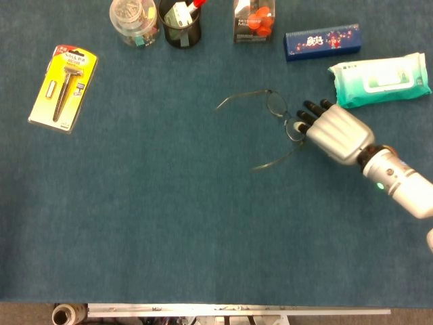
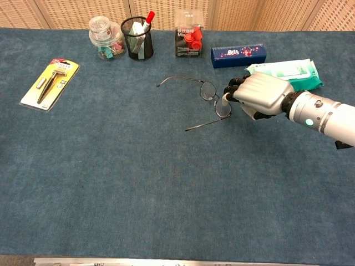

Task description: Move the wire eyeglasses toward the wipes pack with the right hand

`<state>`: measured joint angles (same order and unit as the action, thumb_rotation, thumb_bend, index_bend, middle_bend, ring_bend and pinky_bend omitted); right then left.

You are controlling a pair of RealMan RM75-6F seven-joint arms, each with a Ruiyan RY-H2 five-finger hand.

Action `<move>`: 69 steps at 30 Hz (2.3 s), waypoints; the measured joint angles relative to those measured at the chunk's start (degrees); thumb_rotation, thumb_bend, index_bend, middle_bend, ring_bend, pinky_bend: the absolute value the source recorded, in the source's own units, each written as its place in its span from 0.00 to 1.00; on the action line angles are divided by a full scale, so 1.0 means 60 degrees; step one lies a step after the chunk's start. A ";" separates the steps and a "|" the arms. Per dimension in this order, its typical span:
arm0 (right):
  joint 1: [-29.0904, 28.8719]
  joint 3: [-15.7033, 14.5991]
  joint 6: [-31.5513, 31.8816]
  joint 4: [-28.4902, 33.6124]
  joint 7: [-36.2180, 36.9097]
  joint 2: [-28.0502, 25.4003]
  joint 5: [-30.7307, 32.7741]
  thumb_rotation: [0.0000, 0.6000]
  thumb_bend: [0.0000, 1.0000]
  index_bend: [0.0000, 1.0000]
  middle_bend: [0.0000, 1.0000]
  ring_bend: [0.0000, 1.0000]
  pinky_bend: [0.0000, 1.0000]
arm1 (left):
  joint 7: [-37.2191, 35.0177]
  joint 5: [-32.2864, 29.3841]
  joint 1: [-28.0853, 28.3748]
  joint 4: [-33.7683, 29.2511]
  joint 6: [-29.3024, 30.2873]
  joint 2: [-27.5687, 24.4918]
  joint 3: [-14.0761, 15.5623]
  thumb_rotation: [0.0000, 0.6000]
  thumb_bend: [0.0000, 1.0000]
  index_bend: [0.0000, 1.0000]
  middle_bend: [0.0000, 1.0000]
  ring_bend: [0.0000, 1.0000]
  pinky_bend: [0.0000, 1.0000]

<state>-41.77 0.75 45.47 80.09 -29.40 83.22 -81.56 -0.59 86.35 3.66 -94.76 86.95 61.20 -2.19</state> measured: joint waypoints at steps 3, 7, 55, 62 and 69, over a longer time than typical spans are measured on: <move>0.0056 -0.0069 0.0013 -0.0052 -0.0040 -0.0057 0.0099 1.00 0.81 0.28 0.22 0.13 0.27 | 0.0038 0.0021 0.0000 0.0001 0.0008 0.0008 0.0004 1.00 0.23 0.67 0.55 0.44 0.56; 0.0118 -0.0125 0.0077 -0.0070 -0.0033 -0.0132 0.0157 1.00 0.81 0.28 0.22 0.13 0.27 | 0.0088 0.0036 0.0005 0.0011 -0.0020 0.0023 0.0023 1.00 0.23 0.67 0.55 0.44 0.56; 0.0542 0.0196 0.3071 0.1281 0.1040 -0.0751 -0.2532 1.00 0.26 0.28 0.22 0.13 0.27 | 0.0174 0.0010 0.0092 0.0044 -0.0243 0.0157 0.0087 1.00 0.23 0.67 0.55 0.44 0.56; 0.0184 0.0271 0.2973 0.0704 0.1504 -0.0335 -0.2854 1.00 0.22 0.28 0.22 0.13 0.27 | 0.0100 -0.0002 0.0077 0.0033 -0.0213 0.0102 0.0073 1.00 0.23 0.67 0.55 0.44 0.56; 0.0162 0.0285 0.2924 0.0537 0.1540 -0.0269 -0.2787 1.00 0.22 0.28 0.22 0.13 0.27 | 0.0060 0.0034 0.0055 0.0004 -0.0156 0.0072 0.0074 1.00 0.23 0.67 0.55 0.44 0.56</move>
<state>-40.80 2.46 63.02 83.31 -20.16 81.61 -98.28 -0.23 86.55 3.99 -94.74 86.01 61.64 -1.74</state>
